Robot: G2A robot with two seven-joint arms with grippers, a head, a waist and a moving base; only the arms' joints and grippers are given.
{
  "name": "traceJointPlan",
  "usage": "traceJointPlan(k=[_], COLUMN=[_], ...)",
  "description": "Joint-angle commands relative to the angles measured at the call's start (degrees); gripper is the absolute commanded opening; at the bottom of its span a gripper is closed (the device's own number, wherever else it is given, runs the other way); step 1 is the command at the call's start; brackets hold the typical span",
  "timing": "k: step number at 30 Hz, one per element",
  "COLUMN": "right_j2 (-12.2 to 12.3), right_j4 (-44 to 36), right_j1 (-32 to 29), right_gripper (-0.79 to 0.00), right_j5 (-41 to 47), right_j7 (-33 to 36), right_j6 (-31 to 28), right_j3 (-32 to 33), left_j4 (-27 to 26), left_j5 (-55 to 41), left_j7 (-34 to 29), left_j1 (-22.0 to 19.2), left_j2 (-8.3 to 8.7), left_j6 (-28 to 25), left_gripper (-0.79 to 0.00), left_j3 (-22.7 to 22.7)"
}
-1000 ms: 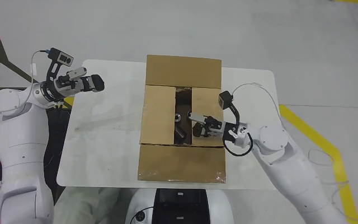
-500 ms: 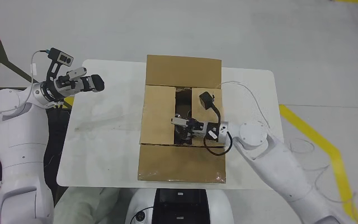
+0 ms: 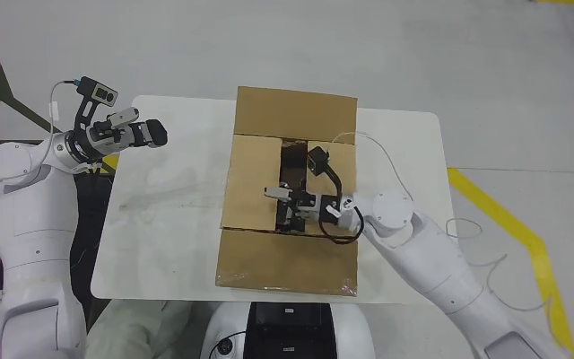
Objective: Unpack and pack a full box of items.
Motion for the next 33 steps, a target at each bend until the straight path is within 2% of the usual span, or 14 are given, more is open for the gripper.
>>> traceJointPlan(k=[1, 13, 21, 24, 33], right_j2=[-0.21, -1.59, -4.03, -5.05, -8.28], right_j4=[0.03, -1.22, -1.12, -1.03, 1.06], right_j1=[0.16, 0.98, 4.03, 5.14, 8.39], right_gripper=[0.0, 0.0, 0.0, 0.0, 0.0], right_j5=[0.7, 2.61, 1.71, 1.01, -0.82], right_j7=[-0.35, -2.4, -4.94, -6.45, -8.84], right_j6=[-0.7, -3.66, -5.67, -6.69, -8.98], right_j3=[0.29, 0.58, -3.66, -5.21, -9.9], left_j4=[0.0, 0.0, 0.0, -2.22, -2.15], left_j5=[0.0, 0.0, 0.0, 0.02, -2.24], left_j7=[0.0, 0.0, 0.0, 3.44, 6.33], left_j1=[0.0, 0.0, 0.0, 0.17, -3.62], left_j2=[0.0, 0.0, 0.0, -0.08, -0.21], left_j6=[0.0, 0.0, 0.0, 0.28, 1.17], left_gripper=[0.0, 0.0, 0.0, 0.0, 0.0], left_j3=[0.0, 0.0, 0.0, 0.48, 3.05])
